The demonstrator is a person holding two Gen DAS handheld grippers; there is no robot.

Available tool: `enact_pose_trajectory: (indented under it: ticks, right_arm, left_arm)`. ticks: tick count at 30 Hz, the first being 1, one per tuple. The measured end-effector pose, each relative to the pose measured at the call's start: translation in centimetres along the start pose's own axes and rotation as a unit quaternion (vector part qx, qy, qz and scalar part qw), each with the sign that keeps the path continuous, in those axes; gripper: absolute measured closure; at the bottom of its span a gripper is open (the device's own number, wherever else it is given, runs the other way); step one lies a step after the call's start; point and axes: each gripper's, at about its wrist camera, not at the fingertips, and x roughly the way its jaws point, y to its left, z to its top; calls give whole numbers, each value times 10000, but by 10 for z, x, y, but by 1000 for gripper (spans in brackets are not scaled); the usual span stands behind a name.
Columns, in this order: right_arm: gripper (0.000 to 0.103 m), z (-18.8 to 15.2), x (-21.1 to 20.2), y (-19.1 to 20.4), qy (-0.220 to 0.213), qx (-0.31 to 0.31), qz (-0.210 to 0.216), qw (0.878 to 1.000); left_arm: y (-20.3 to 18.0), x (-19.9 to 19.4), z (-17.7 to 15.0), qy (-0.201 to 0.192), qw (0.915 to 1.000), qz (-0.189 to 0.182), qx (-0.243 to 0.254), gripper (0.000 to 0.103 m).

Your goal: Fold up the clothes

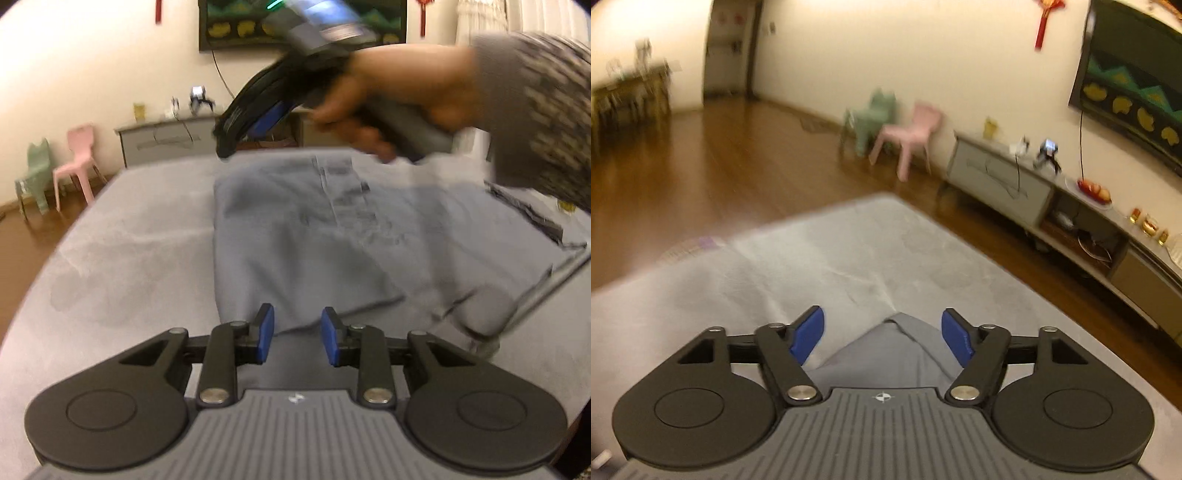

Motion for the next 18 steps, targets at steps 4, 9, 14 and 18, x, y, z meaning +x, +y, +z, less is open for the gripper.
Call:
enact_pose_trajectory:
  ticks: [4, 9, 14, 18]
  right_arm:
    - [64, -9, 85, -10, 1090, -108, -520, 9926]
    - [61, -10, 102, -44, 904, 604, -568, 9924]
    - [61, 9, 89, -47, 803, 433, -544, 9943]
    - [59, 0, 105, -30, 663, 324, -205, 9971]
  left_arm:
    - [-6, 6, -14, 412, 9978, -493, 171, 76]
    - [-17, 10, -12, 407, 9963, -582, 485, 73]
    - [-10, -5, -14, 175, 9973, -661, 268, 73]
    - [0, 7, -11, 398, 9972, -630, 76, 75]
